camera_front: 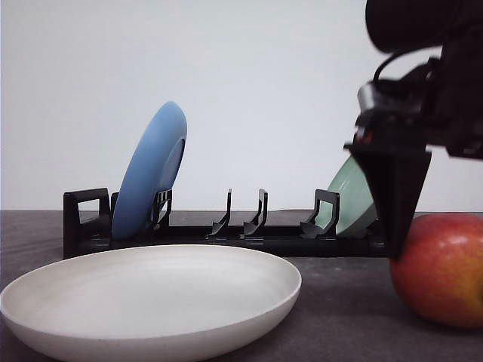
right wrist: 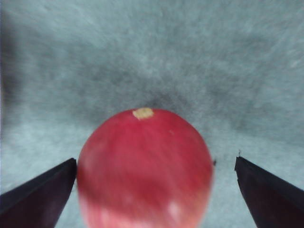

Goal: Place pomegranate in white plate

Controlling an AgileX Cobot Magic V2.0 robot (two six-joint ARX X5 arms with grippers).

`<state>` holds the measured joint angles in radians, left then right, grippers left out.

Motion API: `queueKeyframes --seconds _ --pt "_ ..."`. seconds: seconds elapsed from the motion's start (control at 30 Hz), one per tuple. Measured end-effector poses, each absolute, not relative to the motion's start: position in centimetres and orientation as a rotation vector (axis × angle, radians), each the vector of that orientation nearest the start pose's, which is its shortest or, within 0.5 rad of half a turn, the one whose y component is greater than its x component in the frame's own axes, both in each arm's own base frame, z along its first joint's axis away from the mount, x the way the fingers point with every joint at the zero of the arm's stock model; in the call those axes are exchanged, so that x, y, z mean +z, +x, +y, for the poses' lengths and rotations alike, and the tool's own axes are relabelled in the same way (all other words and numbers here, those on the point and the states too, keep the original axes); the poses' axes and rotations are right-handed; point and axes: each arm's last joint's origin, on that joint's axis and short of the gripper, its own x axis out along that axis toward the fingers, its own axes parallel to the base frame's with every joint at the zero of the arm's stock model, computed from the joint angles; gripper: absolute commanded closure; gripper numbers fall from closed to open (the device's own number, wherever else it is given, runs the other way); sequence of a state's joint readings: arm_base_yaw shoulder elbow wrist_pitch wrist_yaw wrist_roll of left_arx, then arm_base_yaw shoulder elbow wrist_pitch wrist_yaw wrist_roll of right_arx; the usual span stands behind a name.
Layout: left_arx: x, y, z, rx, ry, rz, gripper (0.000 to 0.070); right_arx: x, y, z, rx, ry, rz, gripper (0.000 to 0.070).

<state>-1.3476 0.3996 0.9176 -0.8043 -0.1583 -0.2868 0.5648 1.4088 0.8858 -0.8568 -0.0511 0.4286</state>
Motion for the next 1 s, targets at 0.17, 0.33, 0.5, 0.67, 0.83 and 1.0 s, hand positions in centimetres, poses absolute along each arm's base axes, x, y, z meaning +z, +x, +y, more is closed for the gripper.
queueKeyframes --seconds 0.17,0.33,0.5,0.67,0.83,1.0 --pt "35.2 1.6 -5.0 -1.136 -0.038 0.384 0.0108 18.4 20.6 13.2 0.198 -0.020 1.480 0.0063" --pt "35.2 1.6 -5.0 -1.135 -0.031 0.379 0.0108 18.1 20.6 13.5 0.237 0.013 1.517 0.0274" --pt "35.2 1.6 -5.0 -1.136 -0.025 0.375 0.0108 18.7 20.7 13.7 0.274 0.062 1.559 0.0277" --pt "35.3 1.6 -5.0 -1.138 -0.024 0.369 0.0108 21.2 22.7 15.7 0.332 0.091 1.511 0.0276" --pt "35.3 1.6 -5.0 -1.140 -0.015 0.360 0.0108 23.5 24.5 20.2 0.433 0.054 1.452 0.0276" --pt "35.3 1.6 -5.0 -1.146 0.023 0.343 0.0108 23.9 25.1 25.5 0.551 0.003 1.429 0.0276"
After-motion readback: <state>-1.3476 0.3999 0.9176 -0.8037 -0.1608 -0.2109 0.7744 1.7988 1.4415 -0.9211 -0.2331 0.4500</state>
